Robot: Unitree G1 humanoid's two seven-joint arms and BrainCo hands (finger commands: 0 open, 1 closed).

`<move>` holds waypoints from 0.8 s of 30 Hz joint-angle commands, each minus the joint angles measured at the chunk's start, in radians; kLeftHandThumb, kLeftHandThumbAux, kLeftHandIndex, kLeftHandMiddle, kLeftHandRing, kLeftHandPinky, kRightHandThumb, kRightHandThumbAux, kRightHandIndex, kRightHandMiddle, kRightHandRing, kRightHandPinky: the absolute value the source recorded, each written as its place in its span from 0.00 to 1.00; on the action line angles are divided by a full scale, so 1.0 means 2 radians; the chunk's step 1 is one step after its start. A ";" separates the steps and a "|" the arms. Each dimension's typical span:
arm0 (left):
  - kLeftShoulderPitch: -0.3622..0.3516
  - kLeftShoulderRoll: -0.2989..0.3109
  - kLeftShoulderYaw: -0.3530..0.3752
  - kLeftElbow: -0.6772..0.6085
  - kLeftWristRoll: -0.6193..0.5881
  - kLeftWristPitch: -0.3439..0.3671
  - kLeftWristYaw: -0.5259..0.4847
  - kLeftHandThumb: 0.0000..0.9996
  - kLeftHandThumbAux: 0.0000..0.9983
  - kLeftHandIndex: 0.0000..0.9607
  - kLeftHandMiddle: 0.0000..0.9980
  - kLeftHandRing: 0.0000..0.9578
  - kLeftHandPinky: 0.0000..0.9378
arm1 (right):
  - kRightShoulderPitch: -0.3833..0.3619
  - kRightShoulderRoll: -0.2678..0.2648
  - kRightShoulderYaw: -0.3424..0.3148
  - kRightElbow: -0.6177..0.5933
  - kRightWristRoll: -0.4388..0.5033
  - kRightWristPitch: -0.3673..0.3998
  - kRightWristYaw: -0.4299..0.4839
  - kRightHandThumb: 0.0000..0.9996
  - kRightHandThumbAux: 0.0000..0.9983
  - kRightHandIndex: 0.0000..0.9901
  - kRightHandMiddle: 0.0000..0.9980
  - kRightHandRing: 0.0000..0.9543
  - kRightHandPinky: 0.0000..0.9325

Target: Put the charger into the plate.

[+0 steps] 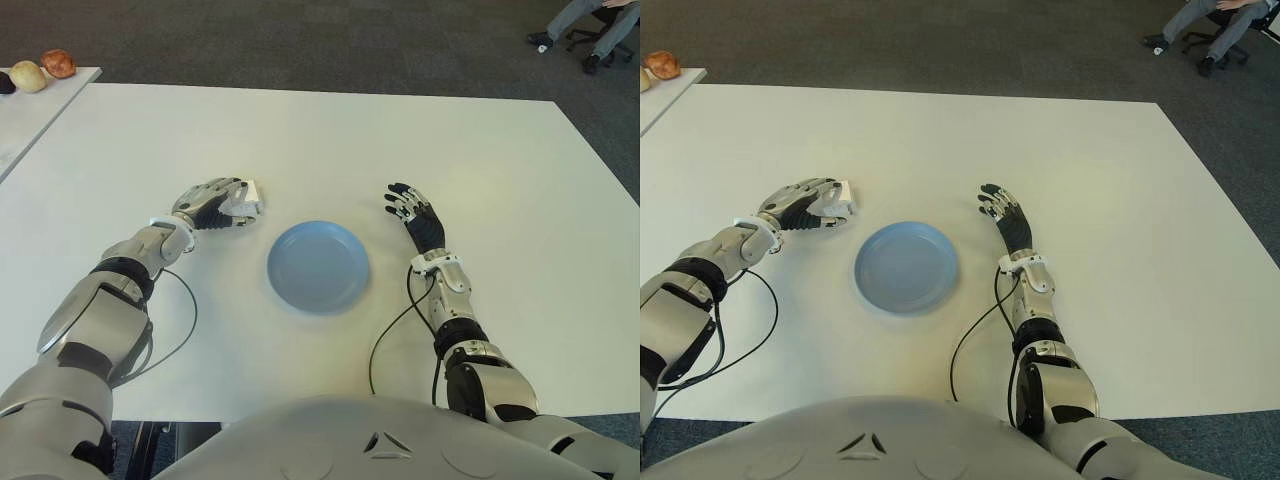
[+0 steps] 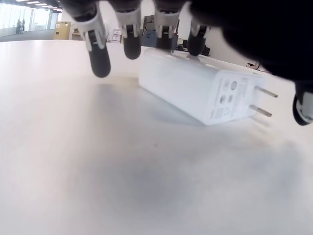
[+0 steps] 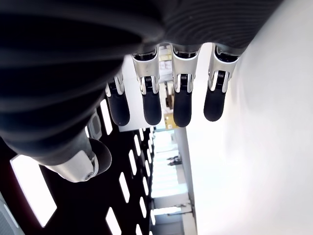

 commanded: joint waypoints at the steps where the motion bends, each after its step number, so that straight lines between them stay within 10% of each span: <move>1: 0.012 -0.011 -0.005 0.013 0.006 0.014 -0.024 0.33 0.31 0.00 0.00 0.03 0.21 | 0.038 0.004 -0.001 0.020 0.001 0.030 -0.007 0.23 0.61 0.19 0.20 0.19 0.24; 24: 0.014 -0.009 -0.012 0.013 0.010 0.027 -0.019 0.33 0.33 0.00 0.00 0.06 0.22 | 0.042 0.005 0.001 0.008 0.000 0.043 -0.015 0.24 0.63 0.20 0.20 0.21 0.26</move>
